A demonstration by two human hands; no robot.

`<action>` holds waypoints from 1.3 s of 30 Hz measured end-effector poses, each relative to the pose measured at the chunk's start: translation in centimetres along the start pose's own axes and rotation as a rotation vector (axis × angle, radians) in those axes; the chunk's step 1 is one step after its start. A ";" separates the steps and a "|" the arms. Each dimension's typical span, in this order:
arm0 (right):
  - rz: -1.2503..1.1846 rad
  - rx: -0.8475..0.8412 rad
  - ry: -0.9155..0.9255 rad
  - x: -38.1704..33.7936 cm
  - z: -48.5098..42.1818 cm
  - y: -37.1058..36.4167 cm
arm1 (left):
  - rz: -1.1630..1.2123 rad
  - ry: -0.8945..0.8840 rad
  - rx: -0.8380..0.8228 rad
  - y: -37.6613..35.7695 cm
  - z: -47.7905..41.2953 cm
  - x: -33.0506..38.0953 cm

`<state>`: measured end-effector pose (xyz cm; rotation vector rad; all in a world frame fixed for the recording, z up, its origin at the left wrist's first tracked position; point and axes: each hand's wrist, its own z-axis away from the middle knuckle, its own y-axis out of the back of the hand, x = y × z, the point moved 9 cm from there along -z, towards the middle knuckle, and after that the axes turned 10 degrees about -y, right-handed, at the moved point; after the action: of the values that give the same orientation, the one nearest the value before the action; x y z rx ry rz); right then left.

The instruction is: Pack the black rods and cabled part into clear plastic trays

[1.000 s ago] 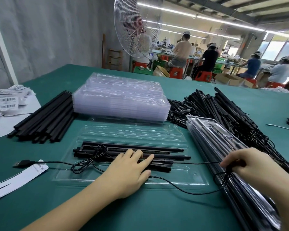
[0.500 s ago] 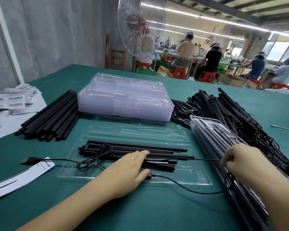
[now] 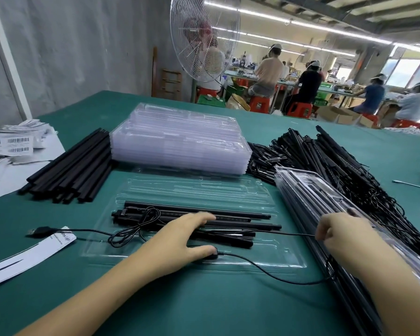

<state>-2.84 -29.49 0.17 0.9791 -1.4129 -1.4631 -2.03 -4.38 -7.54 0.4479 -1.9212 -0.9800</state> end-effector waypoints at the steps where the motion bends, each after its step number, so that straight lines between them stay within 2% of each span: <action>1: -0.010 -0.003 0.011 -0.2 0.1 0.0 | -0.032 -0.029 -0.018 -0.2 0.0 0.3; 10: 0.030 0.095 -0.053 -1.1 -0.7 -1.3 | -0.129 -0.088 -0.069 -1.3 0.1 0.8; 15: 0.115 0.080 -0.024 -2.3 0.2 -2.0 | -0.132 -0.104 -0.071 -1.3 -0.1 1.0; 21: 0.145 0.047 0.032 -3.0 0.1 -3.0 | -0.135 -0.062 -0.083 -1.6 -0.3 0.6; 27: 0.181 0.035 0.187 -4.1 -1.3 -3.8 | -0.069 0.002 -0.059 -1.7 -0.7 0.5; 30: -0.002 -0.112 0.193 -4.3 -1.7 -3.6 | -0.029 0.047 -0.071 -1.7 -0.9 0.2; 32: -0.199 -0.147 0.248 -4.6 -1.7 -2.7 | -0.018 0.073 -0.062 -1.7 -1.1 0.1; 36: -0.754 -0.206 0.301 -4.5 -1.5 -1.1 | 0.004 0.119 -0.038 -1.8 -1.2 0.2; 39: -1.226 -0.438 0.251 -5.5 -1.3 -2.0 | -0.011 0.146 -0.043 -1.9 -1.4 0.1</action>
<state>0.05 -24.68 -2.06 1.7592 -0.1542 -2.2264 -1.07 -6.26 -8.54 0.4915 -1.7654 -0.9673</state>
